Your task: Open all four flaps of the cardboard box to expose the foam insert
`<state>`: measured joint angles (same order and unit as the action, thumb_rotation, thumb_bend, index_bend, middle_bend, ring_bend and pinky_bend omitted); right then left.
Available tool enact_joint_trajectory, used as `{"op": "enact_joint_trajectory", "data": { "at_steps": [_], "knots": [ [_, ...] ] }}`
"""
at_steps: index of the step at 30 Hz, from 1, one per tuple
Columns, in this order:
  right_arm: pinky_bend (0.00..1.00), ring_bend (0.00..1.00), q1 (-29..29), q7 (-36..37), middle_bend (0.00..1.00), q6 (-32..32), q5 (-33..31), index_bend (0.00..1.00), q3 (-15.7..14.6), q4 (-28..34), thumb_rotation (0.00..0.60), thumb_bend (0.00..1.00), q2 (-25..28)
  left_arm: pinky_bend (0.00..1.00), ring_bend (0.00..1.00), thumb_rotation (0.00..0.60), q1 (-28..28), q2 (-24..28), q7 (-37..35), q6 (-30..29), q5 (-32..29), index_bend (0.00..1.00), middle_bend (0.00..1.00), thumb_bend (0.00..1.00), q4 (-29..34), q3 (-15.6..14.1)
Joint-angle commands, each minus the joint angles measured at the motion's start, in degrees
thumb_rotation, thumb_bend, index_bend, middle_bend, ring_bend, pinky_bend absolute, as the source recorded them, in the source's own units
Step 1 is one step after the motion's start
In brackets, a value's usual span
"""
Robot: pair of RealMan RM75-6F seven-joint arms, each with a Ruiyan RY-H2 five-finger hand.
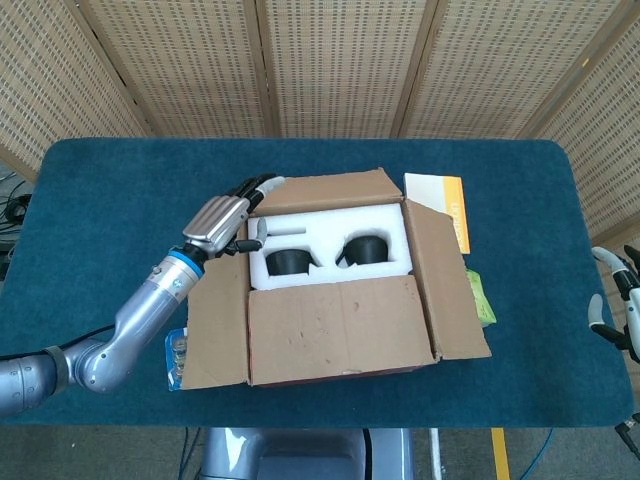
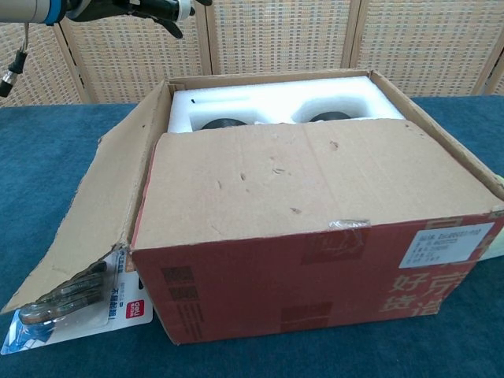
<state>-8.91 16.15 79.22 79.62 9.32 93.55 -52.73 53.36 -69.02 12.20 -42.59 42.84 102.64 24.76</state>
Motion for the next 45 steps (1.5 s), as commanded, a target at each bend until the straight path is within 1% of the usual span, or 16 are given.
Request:
{"op": "enact_joint_trajectory", "data": {
  "at_steps": [1,5,9,13,18,24,28,38,45],
  "knots": [
    [0.0,0.0,0.0,0.0,0.21,0.0,0.0,0.12,0.0,-0.1,0.6,0.67,0.0,0.14,0.04,0.322,-2.4,2.9,-10.4,8.3,3.3,0.03,0.0,0.78,1.9,1.7],
    [0.0,0.0,-0.1,-0.1,0.21,-0.2,-0.1,0.12,0.0,-0.2,0.6,0.67,-0.3,0.15,0.04,0.322,-3.5,4.8,-18.4,15.5,5.9,0.03,0.0,0.78,2.6,3.4],
    [0.0,0.0,-0.1,0.0,0.21,-0.1,-0.1,0.12,0.0,-0.3,0.6,0.67,-0.3,0.15,0.04,0.322,-5.0,6.4,-27.1,23.4,7.4,0.04,0.0,0.79,3.4,6.4],
    [0.0,0.0,0.0,0.1,0.21,0.0,-0.1,0.12,0.0,-0.3,0.6,0.67,-0.3,0.15,0.04,0.323,-6.5,6.6,-31.0,27.4,10.5,0.04,0.0,0.79,3.6,8.6],
    [0.0,0.0,0.2,0.4,0.21,0.2,-0.2,0.12,0.0,-0.5,0.6,0.67,-0.3,0.17,0.04,0.323,-9.4,6.4,-36.3,32.7,13.2,0.04,0.0,0.8,4.7,12.3],
    [0.0,0.0,0.3,0.7,0.21,0.3,-0.2,0.12,0.0,-0.7,0.6,0.67,-0.4,0.17,0.04,0.323,-12.1,4.9,-38.1,35.6,16.5,0.04,0.0,0.8,4.3,14.6],
    [0.0,0.0,0.3,0.8,0.21,0.2,-0.2,0.12,0.0,-0.9,0.6,0.67,-0.5,0.17,0.04,0.322,-13.6,3.9,-40.2,38.6,16.5,0.04,0.0,0.8,3.7,16.4],
    [0.0,0.0,0.3,0.8,0.21,0.1,-0.2,0.12,0.0,-0.9,0.6,0.67,-0.6,0.17,0.04,0.321,-17.1,1.5,-38.7,42.3,18.3,0.04,0.0,0.79,2.3,18.6],
    [0.0,0.0,0.3,0.6,0.21,0.1,-0.2,0.12,0.0,-0.7,0.6,0.67,-0.7,0.17,0.04,0.321,-19.2,0.0,-36.8,44.7,17.8,0.03,0.0,0.79,1.3,20.4]
  ]
}}
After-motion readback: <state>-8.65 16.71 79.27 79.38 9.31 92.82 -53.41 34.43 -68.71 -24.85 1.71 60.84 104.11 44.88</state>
